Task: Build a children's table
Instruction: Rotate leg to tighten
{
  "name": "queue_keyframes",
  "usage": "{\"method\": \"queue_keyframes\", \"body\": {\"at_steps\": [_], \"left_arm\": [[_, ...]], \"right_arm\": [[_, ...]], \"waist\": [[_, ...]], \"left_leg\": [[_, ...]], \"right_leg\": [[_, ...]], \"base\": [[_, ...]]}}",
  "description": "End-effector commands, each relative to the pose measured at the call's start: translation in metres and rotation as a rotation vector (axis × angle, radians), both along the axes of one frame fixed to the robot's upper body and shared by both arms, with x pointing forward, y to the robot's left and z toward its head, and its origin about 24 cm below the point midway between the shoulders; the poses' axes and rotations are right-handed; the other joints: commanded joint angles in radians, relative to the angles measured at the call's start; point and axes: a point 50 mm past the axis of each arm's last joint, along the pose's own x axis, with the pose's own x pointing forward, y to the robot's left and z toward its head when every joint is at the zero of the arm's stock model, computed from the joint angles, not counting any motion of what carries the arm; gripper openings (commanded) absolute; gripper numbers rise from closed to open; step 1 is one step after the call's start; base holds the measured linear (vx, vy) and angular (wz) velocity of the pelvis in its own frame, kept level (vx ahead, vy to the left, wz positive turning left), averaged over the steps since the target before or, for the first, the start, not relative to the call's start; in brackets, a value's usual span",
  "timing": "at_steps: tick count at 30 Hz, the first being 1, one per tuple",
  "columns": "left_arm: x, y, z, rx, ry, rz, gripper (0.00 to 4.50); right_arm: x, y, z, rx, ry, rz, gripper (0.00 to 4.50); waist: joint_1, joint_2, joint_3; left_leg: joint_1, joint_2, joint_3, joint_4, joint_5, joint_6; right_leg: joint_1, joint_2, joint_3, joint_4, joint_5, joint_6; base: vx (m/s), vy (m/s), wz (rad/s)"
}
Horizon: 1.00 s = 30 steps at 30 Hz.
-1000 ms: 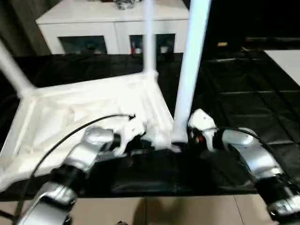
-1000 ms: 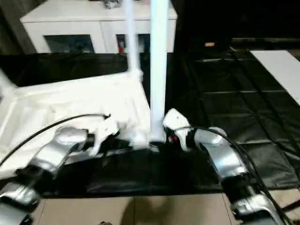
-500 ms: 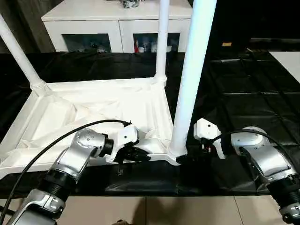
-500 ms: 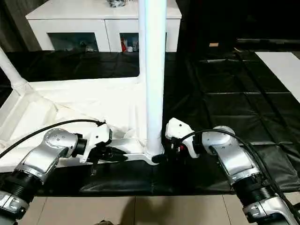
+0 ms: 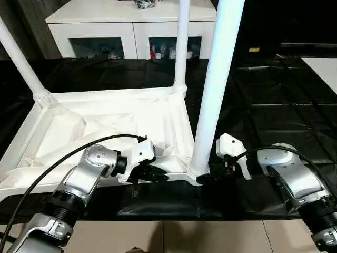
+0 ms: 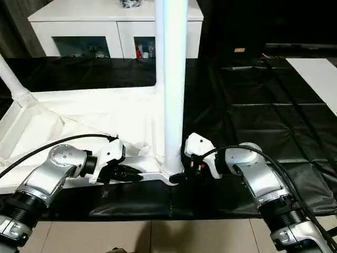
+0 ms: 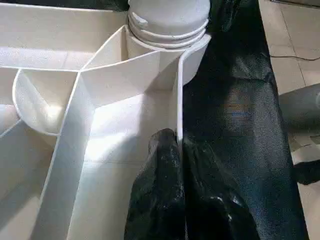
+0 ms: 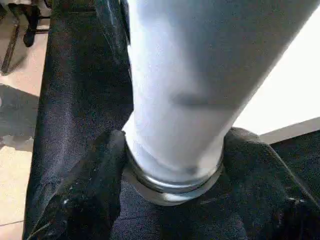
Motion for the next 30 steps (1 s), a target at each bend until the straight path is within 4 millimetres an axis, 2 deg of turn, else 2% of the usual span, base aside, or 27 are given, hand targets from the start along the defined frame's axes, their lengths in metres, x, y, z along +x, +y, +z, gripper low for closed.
{"method": "queue_keyframes", "body": {"at_steps": [1,3,5,8,10,11,13,14,16,18,19,20,21,23,24,26,27,29,30], "left_arm": [[-0.004,-0.008,0.005,-0.047,0.005,-0.060,0.00],[-0.004,-0.009,0.004,-0.046,0.001,-0.055,0.00],[0.004,-0.010,0.000,-0.020,-0.028,0.026,0.00],[0.014,-0.014,-0.004,0.002,-0.068,0.134,0.00],[0.023,-0.020,-0.005,0.007,-0.095,0.217,0.00],[0.023,-0.020,-0.005,0.007,-0.095,0.217,0.00],[0.033,-0.034,-0.006,-0.004,-0.107,0.325,0.00],[0.033,-0.034,-0.006,-0.004,-0.107,0.325,0.00],[0.042,-0.053,-0.006,-0.026,-0.112,0.432,0.00],[0.046,-0.062,-0.005,-0.033,-0.113,0.480,0.00],[0.052,-0.081,-0.005,-0.024,-0.142,0.539,0.00],[0.052,-0.081,-0.005,-0.024,-0.142,0.539,0.00],[0.052,-0.087,-0.005,-0.020,-0.148,0.548,0.00],[0.051,-0.094,-0.006,-0.015,-0.156,0.535,0.00],[0.050,-0.098,-0.006,-0.013,-0.161,0.517,0.00],[0.049,-0.102,-0.006,-0.013,-0.172,0.488,0.00],[0.048,-0.101,-0.006,-0.013,-0.175,0.464,0.00],[0.047,-0.100,-0.007,-0.010,-0.182,0.443,0.00],[0.046,-0.099,-0.007,-0.012,-0.185,0.424,0.00]], "right_arm": [[0.003,0.000,0.003,0.031,-0.004,-0.031,2.68],[0.007,0.002,0.002,0.045,-0.025,-0.087,2.68],[0.020,0.005,0.000,0.071,-0.066,-0.246,2.68],[0.030,0.008,-0.003,0.098,-0.091,-0.386,2.68],[0.035,0.012,-0.006,0.114,-0.100,-0.472,2.68],[0.035,0.012,-0.006,0.114,-0.100,-0.472,2.68],[0.040,0.020,-0.011,0.115,-0.111,-0.608,2.68],[0.040,0.020,-0.011,0.115,-0.111,-0.608,2.68],[0.046,0.026,-0.016,0.097,-0.143,-0.762,2.68],[0.050,0.029,-0.019,0.088,-0.158,-0.840,2.68],[0.056,0.039,-0.022,0.044,-0.216,-0.957,2.68],[0.056,0.039,-0.022,0.044,-0.216,-0.957,2.68],[0.057,0.044,-0.023,0.038,-0.223,-0.968,2.68],[0.057,0.051,-0.024,0.031,-0.230,-0.955,2.68],[0.057,0.055,-0.024,0.039,-0.222,-0.937,2.68],[0.057,0.059,-0.023,0.072,-0.203,-0.929,2.68],[0.056,0.060,-0.021,0.123,-0.180,-0.926,3.23],[0.056,0.059,-0.018,0.151,-0.176,-0.925,3.37],[0.056,0.058,-0.016,0.169,-0.176,-0.919,3.45]], "waist": [[-0.004,-0.016,-0.065],[-0.004,-0.016,-0.065],[-0.008,-0.016,-0.064],[-0.031,-0.017,-0.061],[-0.035,-0.018,-0.063],[-0.036,-0.018,-0.064],[-0.036,-0.019,-0.065],[-0.035,-0.020,-0.066],[-0.035,-0.021,-0.068],[-0.036,-0.021,-0.068],[-0.038,-0.015,-0.066],[-0.040,-0.017,-0.067],[-0.037,-0.019,-0.067],[-0.035,-0.019,-0.069],[-0.034,-0.015,-0.069],[-0.033,-0.016,-0.069],[-0.033,-0.016,-0.068],[-0.032,-0.015,-0.069],[-0.032,-0.019,-0.068]], "left_leg": [[0.023,0.080,-0.040,-0.071,-0.168,0.070],[0.024,0.080,-0.040,-0.071,-0.164,0.071],[0.022,0.079,-0.041,-0.072,-0.170,0.064],[0.026,0.076,-0.044,-0.078,-0.221,0.020],[0.025,0.075,-0.046,-0.077,-0.225,0.011],[0.027,0.075,-0.044,-0.076,-0.215,0.017],[0.025,0.073,-0.042,-0.073,-0.191,0.026],[0.023,0.071,-0.042,-0.072,-0.174,0.029],[0.024,0.071,-0.041,-0.070,-0.146,0.037],[0.024,0.069,-0.041,-0.069,-0.148,0.039],[0.025,0.067,-0.039,-0.069,-0.156,0.034],[0.029,0.067,-0.042,-0.071,-0.178,0.020],[0.027,0.067,-0.043,-0.071,-0.176,0.020],[0.023,0.065,-0.042,-0.068,-0.158,0.048],[0.022,0.065,-0.042,-0.068,-0.152,0.055],[0.020,0.065,-0.042,-0.068,-0.151,0.072],[0.019,0.066,-0.042,-0.068,-0.155,0.074],[0.021,0.069,-0.043,-0.070,-0.156,0.075],[0.020,0.070,-0.043,-0.071,-0.157,0.074]], "right_leg": [[0.034,-0.073,0.052,-0.063,-0.116,-0.261],[0.033,-0.074,0.051,-0.063,-0.115,-0.262],[0.033,-0.073,0.051,-0.063,-0.123,-0.262],[0.030,-0.071,0.051,-0.071,-0.182,-0.256],[0.034,-0.072,0.051,-0.070,-0.179,-0.250],[0.032,-0.072,0.053,-0.070,-0.161,-0.250],[0.034,-0.072,0.054,-0.069,-0.133,-0.249],[0.035,-0.072,0.053,-0.069,-0.122,-0.249],[0.035,-0.072,0.053,-0.066,-0.091,-0.255],[0.034,-0.072,0.052,-0.068,-0.099,-0.258],[0.030,-0.073,0.053,-0.072,-0.119,-0.255],[0.032,-0.072,0.051,-0.076,-0.142,-0.250],[0.037,-0.074,0.051,-0.076,-0.143,-0.246],[0.039,-0.075,0.051,-0.077,-0.125,-0.234],[0.040,-0.077,0.052,-0.077,-0.122,-0.233],[0.040,-0.076,0.050,-0.079,-0.139,-0.223],[0.040,-0.076,0.050,-0.080,-0.146,-0.220],[0.038,-0.075,0.049,-0.079,-0.156,-0.216],[0.037,-0.074,0.049,-0.079,-0.155,-0.214]], "base": [[0.000,0.000,0.00],[0.000,0.000,0.00],[0.000,0.000,0.00],[0.000,0.000,0.00],[0.000,0.000,0.00],[0.000,0.000,0.00],[0.000,0.000,0.00],[0.000,0.000,0.00],[0.000,0.000,0.00],[0.000,0.000,0.00],[0.000,0.000,0.00],[0.000,0.000,0.00],[0.000,0.000,0.00],[0.000,0.000,0.00],[0.000,0.000,0.00],[0.000,0.000,0.00],[0.000,0.000,0.00],[0.000,0.000,0.00],[0.000,0.000,0.00]]}}
